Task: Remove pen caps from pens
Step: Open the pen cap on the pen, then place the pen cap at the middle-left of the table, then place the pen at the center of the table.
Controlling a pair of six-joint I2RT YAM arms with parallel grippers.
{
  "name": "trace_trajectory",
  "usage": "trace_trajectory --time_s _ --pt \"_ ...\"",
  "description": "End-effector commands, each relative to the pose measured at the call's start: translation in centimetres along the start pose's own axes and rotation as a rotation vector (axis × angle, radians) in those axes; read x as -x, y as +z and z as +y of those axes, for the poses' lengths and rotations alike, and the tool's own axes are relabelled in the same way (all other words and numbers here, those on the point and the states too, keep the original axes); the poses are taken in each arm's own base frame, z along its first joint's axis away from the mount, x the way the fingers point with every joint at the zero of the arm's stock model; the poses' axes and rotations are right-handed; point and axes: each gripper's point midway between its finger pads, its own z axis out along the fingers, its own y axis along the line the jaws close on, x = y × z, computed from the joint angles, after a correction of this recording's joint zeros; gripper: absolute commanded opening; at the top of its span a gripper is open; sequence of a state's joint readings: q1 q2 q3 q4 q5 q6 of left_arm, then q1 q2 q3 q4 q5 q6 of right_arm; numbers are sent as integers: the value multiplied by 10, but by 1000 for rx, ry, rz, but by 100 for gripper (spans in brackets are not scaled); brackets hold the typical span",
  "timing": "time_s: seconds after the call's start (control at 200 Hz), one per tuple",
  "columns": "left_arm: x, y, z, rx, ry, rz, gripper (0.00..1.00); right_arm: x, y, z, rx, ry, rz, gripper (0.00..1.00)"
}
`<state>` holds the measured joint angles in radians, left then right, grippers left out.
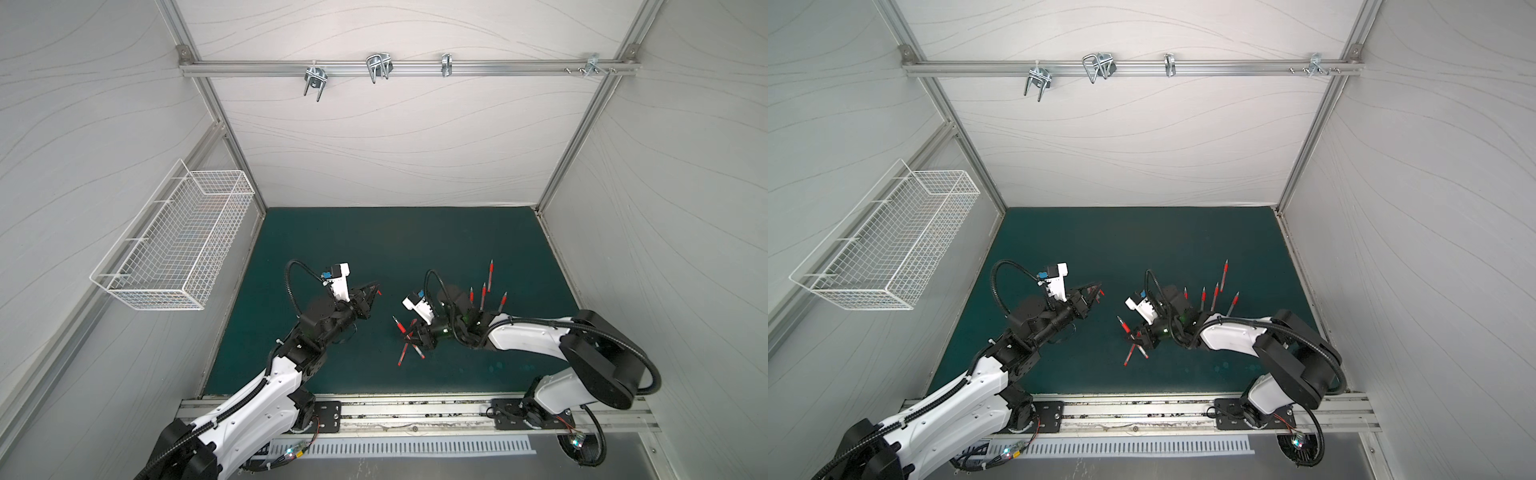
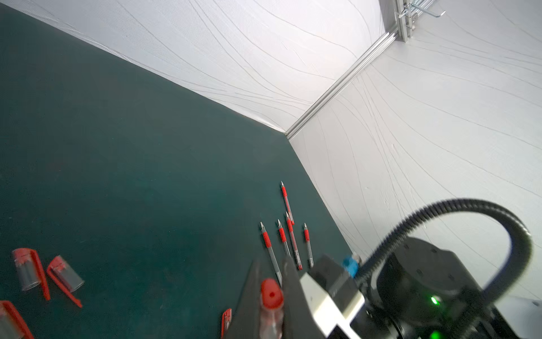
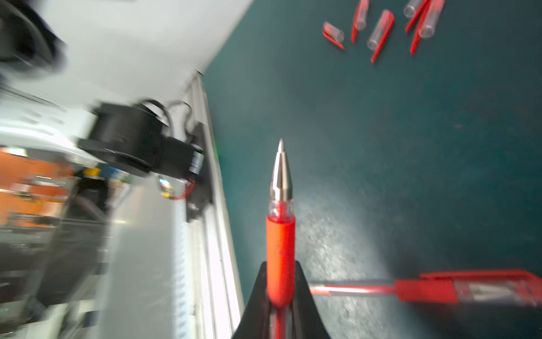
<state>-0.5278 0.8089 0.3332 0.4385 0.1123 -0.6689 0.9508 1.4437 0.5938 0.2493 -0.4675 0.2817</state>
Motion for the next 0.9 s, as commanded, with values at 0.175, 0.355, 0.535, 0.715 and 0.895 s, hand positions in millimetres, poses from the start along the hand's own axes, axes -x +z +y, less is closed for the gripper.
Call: trace_trajectory --time_s 0.175,0.355,0.535,0.715,0.895 --pt "26 -4 20 165 8 -81 0 14 -23 -26 -390 -147 -46 0" --pt "21 -2 45 302 16 -49 0 24 -35 -30 -449 -139 -106 0" --pt "15 1 72 483 32 17 0 34 -61 -54 -576 -53 -178 0" --pt "12 4 96 624 80 48 0 35 -94 -88 -678 84 -234 0" --pt "20 -8 131 761 78 21 0 30 -116 -117 -747 175 -258 0"
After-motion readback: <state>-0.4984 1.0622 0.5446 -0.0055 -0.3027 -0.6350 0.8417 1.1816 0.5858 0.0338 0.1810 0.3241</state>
